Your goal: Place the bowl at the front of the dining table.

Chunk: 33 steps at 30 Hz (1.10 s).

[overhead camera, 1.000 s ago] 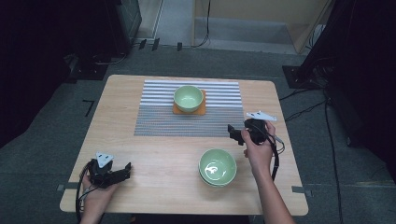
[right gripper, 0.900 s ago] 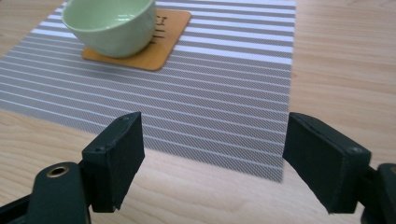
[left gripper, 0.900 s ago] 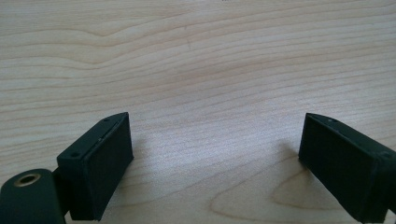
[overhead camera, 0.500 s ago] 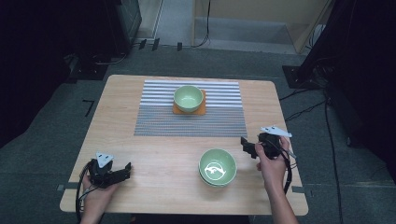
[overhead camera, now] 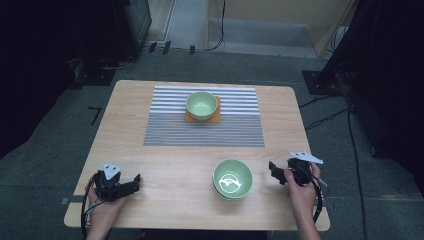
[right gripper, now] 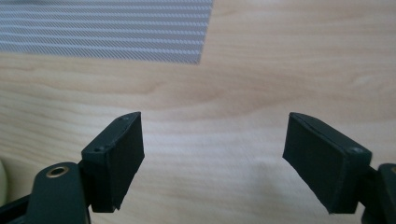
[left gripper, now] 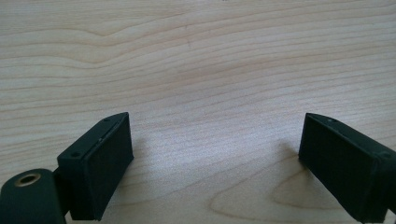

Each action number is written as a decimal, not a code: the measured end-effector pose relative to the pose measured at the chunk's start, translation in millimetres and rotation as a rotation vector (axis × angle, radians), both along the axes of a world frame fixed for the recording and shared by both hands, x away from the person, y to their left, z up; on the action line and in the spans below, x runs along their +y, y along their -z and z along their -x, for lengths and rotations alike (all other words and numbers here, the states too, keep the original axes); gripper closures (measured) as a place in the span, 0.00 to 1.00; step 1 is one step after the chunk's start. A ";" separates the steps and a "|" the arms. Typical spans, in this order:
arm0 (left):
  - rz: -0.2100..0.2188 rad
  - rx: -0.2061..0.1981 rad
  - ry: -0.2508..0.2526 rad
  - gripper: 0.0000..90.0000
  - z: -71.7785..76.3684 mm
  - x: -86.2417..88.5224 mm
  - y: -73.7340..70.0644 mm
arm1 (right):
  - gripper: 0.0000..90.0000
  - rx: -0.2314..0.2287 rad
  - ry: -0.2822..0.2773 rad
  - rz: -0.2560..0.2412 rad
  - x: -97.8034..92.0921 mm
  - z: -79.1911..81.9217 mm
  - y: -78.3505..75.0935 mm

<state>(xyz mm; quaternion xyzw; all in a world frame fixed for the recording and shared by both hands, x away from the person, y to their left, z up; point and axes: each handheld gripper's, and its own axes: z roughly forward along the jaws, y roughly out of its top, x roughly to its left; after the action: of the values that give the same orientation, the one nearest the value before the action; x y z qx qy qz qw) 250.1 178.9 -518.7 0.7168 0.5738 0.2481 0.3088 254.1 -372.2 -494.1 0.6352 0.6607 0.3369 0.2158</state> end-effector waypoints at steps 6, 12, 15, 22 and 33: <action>0.000 0.000 0.000 0.10 0.0 0.0 0.0 | 0.23 0.014 0.036 -0.002 -15.8 12.6 9.3; 0.000 0.000 0.000 0.10 0.0 0.0 0.0 | 0.23 0.021 0.060 0.018 -27.1 23.8 12.7; 0.000 0.000 0.000 0.10 0.0 0.0 0.0 | 0.23 0.026 0.068 0.033 -32.9 29.7 15.2; 0.000 0.000 0.000 0.10 0.0 0.0 0.0 | 0.22 0.040 0.091 0.056 -47.4 44.8 22.5; 0.000 0.000 0.000 0.10 0.1 0.0 0.0 | 0.15 -0.015 0.074 0.115 -47.8 52.9 30.6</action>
<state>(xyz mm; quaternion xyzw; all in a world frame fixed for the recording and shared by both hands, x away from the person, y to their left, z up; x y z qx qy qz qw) 250.0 178.9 -518.7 0.7169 0.5737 0.2482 0.3087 201.1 -420.0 -524.7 0.6432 0.6535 0.2947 0.2691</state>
